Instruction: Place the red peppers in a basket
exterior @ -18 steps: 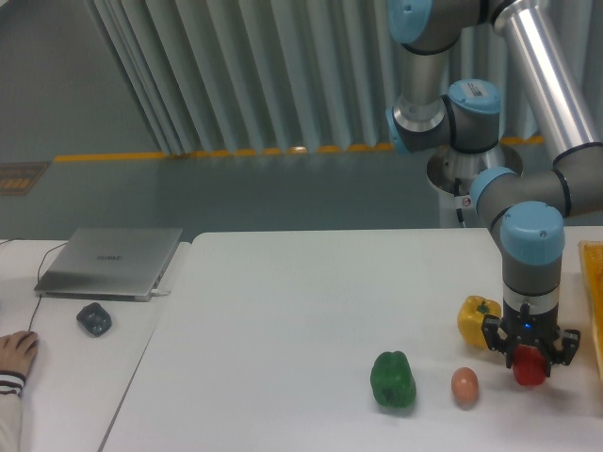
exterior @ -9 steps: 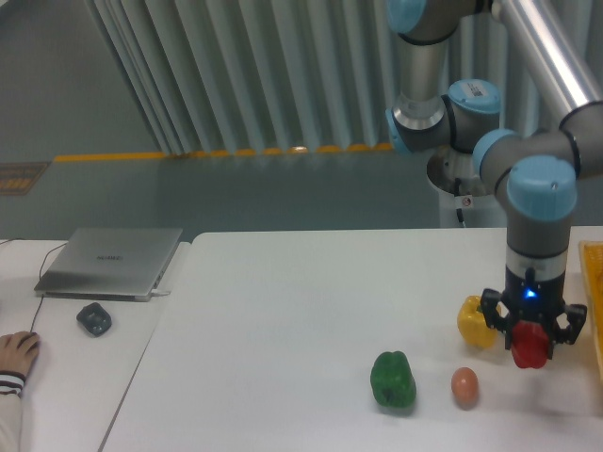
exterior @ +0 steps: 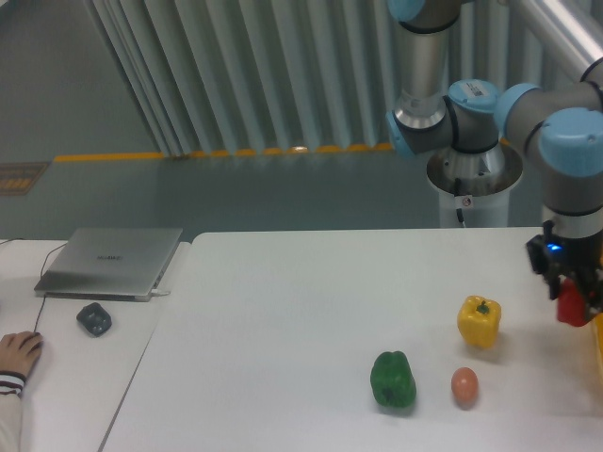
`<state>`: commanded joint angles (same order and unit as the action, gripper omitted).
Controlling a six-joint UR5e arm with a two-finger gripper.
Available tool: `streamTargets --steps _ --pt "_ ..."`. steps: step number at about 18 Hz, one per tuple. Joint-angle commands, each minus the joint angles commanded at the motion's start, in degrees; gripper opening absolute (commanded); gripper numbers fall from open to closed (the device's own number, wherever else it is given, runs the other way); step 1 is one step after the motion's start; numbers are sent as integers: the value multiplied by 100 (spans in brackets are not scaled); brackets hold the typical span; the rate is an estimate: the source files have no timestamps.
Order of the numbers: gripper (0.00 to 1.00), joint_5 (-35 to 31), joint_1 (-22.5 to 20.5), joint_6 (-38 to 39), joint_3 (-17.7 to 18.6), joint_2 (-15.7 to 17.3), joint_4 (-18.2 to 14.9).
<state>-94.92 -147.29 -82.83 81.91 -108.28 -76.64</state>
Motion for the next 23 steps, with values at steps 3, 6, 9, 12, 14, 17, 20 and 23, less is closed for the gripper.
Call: streamTargets --steps 3,6,9,12,14,17,20,23 --pt "41 -9 -221 -303 18 -88 53" --pt "43 9 -405 -330 44 -228 359" --pt "60 -26 -441 -277 71 -412 562" --pt "98 -325 -432 -225 193 -492 711" --pt "100 -317 -423 3 386 -484 948" --pt "100 -282 -423 57 536 -457 1265" --pt "100 -255 -388 39 510 -431 1248" --pt "100 -237 -214 -5 501 -255 1073"
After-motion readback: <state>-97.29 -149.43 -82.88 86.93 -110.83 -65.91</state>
